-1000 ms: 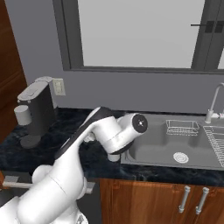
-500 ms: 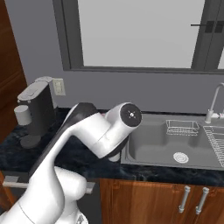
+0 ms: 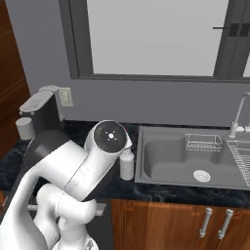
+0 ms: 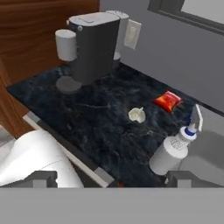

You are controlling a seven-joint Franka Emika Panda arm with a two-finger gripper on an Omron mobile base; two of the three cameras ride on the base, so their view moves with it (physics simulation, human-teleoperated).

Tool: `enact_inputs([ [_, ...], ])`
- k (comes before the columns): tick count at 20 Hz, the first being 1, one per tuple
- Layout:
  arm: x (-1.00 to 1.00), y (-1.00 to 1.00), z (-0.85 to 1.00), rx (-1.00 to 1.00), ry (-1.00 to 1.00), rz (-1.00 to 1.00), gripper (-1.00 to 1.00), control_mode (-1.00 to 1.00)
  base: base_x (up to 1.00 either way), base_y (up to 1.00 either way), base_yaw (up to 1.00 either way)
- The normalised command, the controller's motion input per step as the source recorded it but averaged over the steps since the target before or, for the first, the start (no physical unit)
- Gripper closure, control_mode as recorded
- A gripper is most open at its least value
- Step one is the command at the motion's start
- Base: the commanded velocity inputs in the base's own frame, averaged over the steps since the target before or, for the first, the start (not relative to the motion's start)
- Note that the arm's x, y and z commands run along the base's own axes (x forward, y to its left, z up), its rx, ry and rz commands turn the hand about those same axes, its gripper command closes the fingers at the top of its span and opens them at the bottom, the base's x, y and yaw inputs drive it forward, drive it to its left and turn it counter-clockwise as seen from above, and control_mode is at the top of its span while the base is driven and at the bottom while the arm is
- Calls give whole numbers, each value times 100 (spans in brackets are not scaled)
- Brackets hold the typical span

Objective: Open the cabinet. Pick the spray and place it next to the sink. Then close the cabinet.

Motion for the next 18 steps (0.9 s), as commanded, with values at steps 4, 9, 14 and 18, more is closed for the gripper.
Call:
enact_inputs([
  [4,-22,16,0,-2,0,0,-100,100,-63,54,0],
  [9,0,0,0,0,0,0,-100,100,-83,74,0],
  [14,0,0,0,0,0,0,-100,100,-87,97,0],
  [18,0,0,0,0,0,0,-100,100,-71,100,1],
])
